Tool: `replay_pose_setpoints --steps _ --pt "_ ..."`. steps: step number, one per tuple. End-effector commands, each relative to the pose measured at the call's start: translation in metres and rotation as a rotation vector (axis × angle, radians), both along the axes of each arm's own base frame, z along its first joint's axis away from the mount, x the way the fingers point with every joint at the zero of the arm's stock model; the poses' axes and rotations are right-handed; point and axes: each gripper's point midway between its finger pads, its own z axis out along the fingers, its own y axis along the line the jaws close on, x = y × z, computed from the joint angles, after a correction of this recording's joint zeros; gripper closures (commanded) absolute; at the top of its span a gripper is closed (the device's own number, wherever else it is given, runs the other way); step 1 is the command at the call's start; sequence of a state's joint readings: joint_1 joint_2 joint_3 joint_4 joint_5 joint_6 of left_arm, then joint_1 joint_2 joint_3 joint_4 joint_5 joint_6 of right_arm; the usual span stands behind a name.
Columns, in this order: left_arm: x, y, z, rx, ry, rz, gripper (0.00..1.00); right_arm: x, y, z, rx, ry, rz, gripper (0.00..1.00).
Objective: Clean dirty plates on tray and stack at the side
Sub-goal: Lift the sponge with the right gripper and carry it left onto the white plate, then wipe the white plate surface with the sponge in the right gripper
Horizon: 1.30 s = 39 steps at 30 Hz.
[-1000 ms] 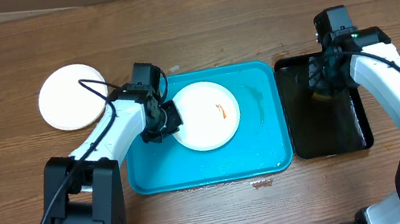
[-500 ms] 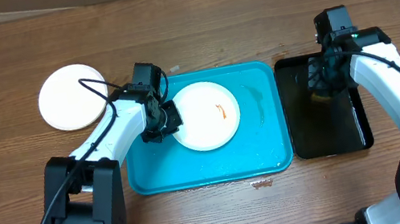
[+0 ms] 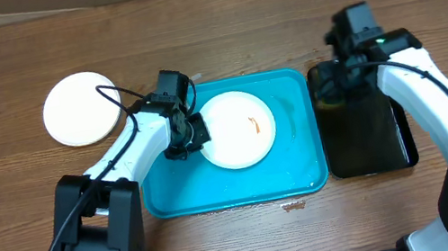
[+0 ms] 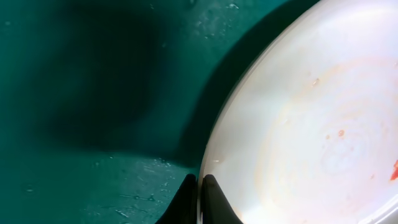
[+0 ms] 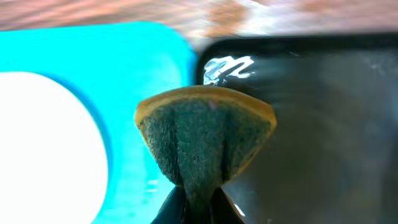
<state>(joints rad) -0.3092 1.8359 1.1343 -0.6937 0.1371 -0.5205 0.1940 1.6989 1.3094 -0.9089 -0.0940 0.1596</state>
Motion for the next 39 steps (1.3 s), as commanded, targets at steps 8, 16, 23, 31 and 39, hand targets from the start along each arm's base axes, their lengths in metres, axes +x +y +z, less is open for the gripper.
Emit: replay_pose_setpoints --steps 8,16,23,31,39 --pt "-0.006 -0.015 -0.007 0.016 0.006 -0.044 0.96 -0.015 0.066 0.007 -0.075 -0.045 0.212 0.96" --pt "-0.004 -0.017 -0.006 0.003 0.003 -0.03 0.96 -0.018 0.085 -0.02 -0.134 -0.013 0.251 0.96" --pt "-0.005 -0.018 -0.006 -0.008 0.015 0.015 0.96 -0.014 0.096 -0.044 -0.143 0.006 0.261 0.96" --pt "-0.01 -0.032 -0.003 -0.096 0.062 0.071 0.96 -0.006 0.094 -0.046 -0.157 -0.017 0.221 0.96" --pt "-0.01 -0.034 -0.003 -0.109 0.068 0.083 0.95 -0.005 0.095 -0.049 -0.158 -0.019 0.222 0.96"
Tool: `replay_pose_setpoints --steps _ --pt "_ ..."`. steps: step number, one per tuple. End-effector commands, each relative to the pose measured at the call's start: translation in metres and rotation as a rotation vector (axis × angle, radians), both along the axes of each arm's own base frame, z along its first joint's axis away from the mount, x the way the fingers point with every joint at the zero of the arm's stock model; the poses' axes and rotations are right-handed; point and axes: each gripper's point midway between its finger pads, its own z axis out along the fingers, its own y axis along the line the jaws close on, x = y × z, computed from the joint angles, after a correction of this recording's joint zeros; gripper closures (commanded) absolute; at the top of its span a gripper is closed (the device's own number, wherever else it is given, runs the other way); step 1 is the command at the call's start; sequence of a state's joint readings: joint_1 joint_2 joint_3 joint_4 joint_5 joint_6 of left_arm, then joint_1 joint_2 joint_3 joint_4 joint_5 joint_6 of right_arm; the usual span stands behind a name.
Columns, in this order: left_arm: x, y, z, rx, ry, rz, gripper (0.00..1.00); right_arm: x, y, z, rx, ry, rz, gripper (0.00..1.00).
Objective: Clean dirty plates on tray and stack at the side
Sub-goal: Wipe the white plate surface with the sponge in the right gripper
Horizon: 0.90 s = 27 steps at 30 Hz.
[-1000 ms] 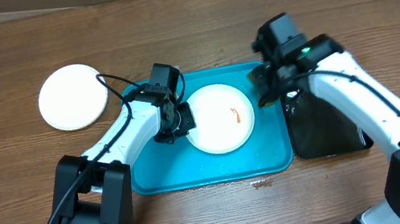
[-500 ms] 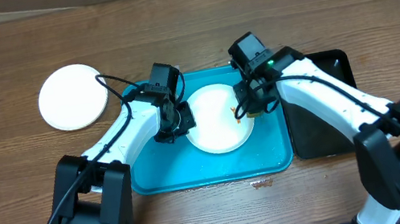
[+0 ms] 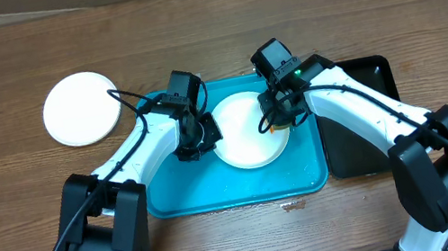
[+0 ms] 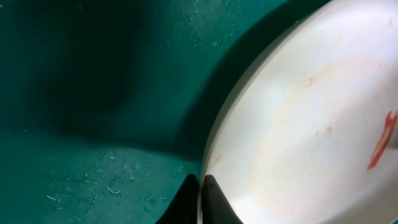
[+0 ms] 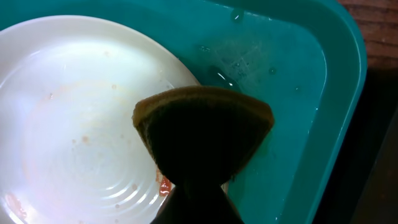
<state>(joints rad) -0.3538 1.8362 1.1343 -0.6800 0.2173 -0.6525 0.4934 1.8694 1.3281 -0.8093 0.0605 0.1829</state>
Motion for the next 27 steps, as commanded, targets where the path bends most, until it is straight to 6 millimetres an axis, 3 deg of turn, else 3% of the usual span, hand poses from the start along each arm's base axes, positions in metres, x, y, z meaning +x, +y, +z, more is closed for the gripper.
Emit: replay_pose_setpoints --steps 1,9,20,27 --pt "-0.002 -0.005 -0.006 -0.016 0.025 0.013 0.95 0.006 0.002 0.001 -0.007 -0.019 -0.008 0.96" --pt "-0.001 -0.006 -0.005 -0.017 0.019 0.014 0.96 0.001 0.001 -0.026 -0.037 0.042 0.0 0.96" --pt "-0.001 -0.011 -0.019 0.005 0.023 -0.006 0.96 0.002 0.001 -0.033 -0.041 0.05 0.0 0.96" --pt "-0.003 -0.014 -0.026 0.014 0.031 -0.017 0.96 -0.005 -0.003 -0.061 -0.077 0.115 0.0 0.96"
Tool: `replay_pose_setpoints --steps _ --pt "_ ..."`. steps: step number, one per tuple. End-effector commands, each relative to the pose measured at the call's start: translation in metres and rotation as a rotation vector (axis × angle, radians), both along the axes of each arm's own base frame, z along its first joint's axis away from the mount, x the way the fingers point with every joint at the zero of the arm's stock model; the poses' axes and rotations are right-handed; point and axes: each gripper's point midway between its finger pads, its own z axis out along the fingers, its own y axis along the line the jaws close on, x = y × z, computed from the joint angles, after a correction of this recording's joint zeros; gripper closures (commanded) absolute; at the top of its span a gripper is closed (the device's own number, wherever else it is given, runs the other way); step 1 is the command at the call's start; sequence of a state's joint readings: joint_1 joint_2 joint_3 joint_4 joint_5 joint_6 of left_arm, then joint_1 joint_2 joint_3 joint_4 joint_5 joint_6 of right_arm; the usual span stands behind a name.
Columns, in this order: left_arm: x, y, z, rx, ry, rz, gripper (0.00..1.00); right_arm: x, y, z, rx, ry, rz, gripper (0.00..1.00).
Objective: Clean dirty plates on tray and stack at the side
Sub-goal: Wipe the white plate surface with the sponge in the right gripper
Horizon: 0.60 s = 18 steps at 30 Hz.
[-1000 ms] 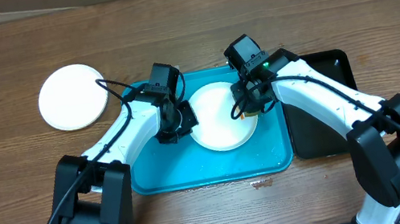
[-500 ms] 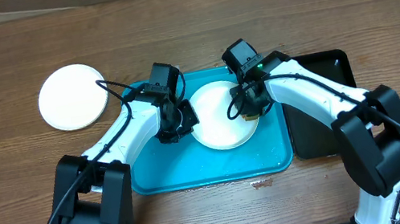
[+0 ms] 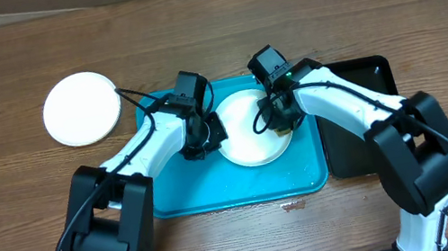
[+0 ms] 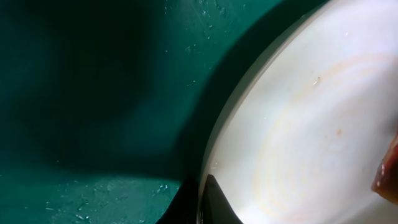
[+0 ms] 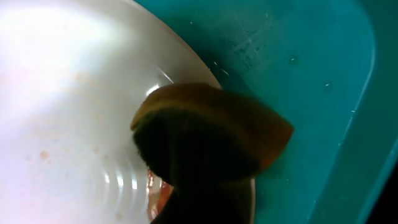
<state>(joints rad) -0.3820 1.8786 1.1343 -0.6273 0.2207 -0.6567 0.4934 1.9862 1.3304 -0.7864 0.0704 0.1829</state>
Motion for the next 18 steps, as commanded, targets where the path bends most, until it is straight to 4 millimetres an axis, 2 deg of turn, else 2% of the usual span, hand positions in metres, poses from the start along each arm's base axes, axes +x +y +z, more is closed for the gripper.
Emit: replay_pose_setpoints --steps 1,6,13,18 --pt "-0.006 -0.001 -0.014 0.022 0.038 0.008 0.96 -0.005 0.0 -0.022 -0.029 0.049 0.003 0.96" --pt "-0.006 -0.001 -0.014 0.022 0.038 0.007 0.96 -0.013 0.012 -0.028 0.037 0.104 0.016 0.96" --pt "-0.006 -0.001 -0.014 0.022 0.037 0.007 0.96 -0.029 0.04 -0.025 0.192 0.183 0.104 0.96" --pt "-0.006 -0.001 -0.014 0.022 0.036 0.004 0.96 -0.037 0.052 -0.021 0.26 0.209 0.174 0.96"
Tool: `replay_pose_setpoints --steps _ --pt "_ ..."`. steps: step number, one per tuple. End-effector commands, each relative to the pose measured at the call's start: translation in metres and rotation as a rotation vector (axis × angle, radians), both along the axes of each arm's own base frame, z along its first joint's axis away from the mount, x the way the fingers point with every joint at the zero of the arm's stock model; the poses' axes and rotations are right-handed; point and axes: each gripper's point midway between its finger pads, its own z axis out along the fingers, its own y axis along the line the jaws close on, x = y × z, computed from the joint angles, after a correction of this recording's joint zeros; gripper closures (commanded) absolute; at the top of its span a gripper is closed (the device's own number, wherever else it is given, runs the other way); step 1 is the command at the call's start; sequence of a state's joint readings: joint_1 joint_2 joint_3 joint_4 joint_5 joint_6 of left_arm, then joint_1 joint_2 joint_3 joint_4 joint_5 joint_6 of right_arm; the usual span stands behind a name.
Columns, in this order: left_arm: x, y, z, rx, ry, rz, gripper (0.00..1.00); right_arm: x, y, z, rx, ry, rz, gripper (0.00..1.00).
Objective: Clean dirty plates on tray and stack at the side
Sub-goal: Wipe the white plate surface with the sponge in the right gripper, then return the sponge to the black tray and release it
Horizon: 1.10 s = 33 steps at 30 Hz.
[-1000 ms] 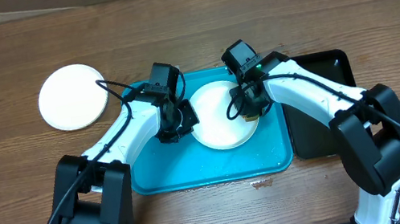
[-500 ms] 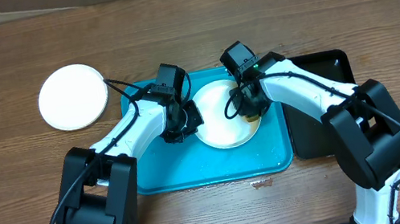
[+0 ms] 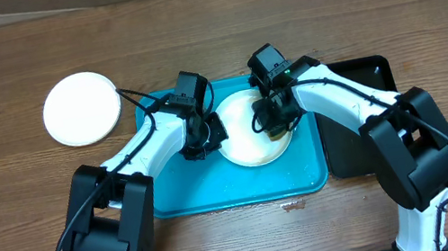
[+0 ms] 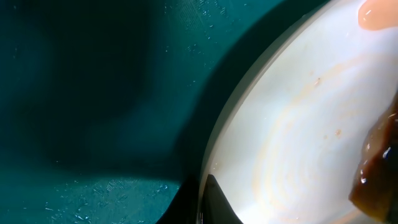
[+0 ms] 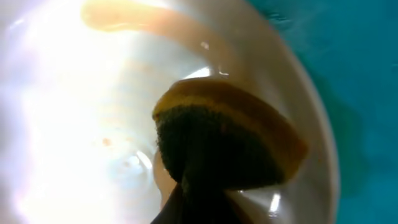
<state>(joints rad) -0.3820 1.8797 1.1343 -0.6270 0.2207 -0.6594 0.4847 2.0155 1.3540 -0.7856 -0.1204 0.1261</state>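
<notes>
A white dirty plate (image 3: 245, 145) lies in the teal tray (image 3: 172, 193). My left gripper (image 3: 205, 140) is shut on the plate's left rim (image 4: 214, 149), one finger on each side of it. My right gripper (image 3: 270, 119) is shut on a yellow and green sponge (image 5: 227, 146) pressed onto the plate's face. An orange smear (image 5: 143, 18) streaks the plate (image 5: 68, 124) above the sponge. In the left wrist view the sponge (image 4: 379, 168) shows at the right edge. A clean white plate (image 3: 82, 108) sits on the wood at the far left.
A black tray (image 3: 362, 134) lies right of the teal tray. Water drops speckle the teal tray's floor (image 4: 93, 186). Bare wooden table (image 3: 208, 28) surrounds the trays.
The sponge in my right gripper has shifted further onto the plate's face, leaving an orange smear behind it. My left gripper still pinches the rim in the same place.
My right gripper first held the sponge over the black tray while my left pinched the plate's rim in the teal tray. Later the sponge was at the plate's right side over a red stain, then pressed on it, and now it sits further in with a smear.
</notes>
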Motion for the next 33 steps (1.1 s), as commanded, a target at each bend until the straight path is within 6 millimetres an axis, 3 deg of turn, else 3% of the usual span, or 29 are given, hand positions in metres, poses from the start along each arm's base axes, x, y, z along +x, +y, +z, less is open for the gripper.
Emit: replay_pose_setpoints --steps 1,7,12,17,19,23,26,27,30,33 --pt "-0.005 -0.001 -0.013 0.022 0.035 0.002 0.96 -0.028 0.025 -0.017 0.114 0.122 0.111 0.96" --pt "-0.005 -0.001 -0.013 0.021 0.03 -0.005 0.96 -0.033 0.043 -0.004 0.235 0.136 0.216 0.96" --pt "-0.005 -0.001 -0.013 0.022 0.028 -0.013 0.96 -0.009 0.056 0.036 0.393 0.117 0.209 0.96" --pt "-0.006 -0.001 -0.013 0.023 0.032 -0.013 0.96 0.022 0.034 0.074 0.41 0.076 0.14 0.96" --pt "-0.006 -0.001 -0.014 0.024 0.034 -0.013 0.96 0.03 0.013 0.085 0.384 0.075 0.089 0.96" --pt "-0.006 -0.001 -0.014 0.025 0.034 -0.013 0.96 0.038 -0.049 0.093 0.279 0.083 -0.05 0.96" --pt "-0.006 -0.001 -0.014 0.025 0.034 -0.013 0.96 0.034 -0.107 0.085 0.164 0.132 -0.177 0.96" --pt "-0.006 -0.001 -0.014 0.025 0.034 -0.013 0.96 0.031 -0.141 0.077 0.067 0.158 -0.285 0.96" --pt "-0.006 -0.001 -0.014 0.025 0.033 -0.013 0.96 0.026 -0.189 0.069 -0.089 0.177 -0.46 0.96" --pt "-0.006 -0.001 -0.014 0.025 0.033 -0.014 0.96 0.023 -0.215 0.061 -0.174 0.168 -0.524 0.96"
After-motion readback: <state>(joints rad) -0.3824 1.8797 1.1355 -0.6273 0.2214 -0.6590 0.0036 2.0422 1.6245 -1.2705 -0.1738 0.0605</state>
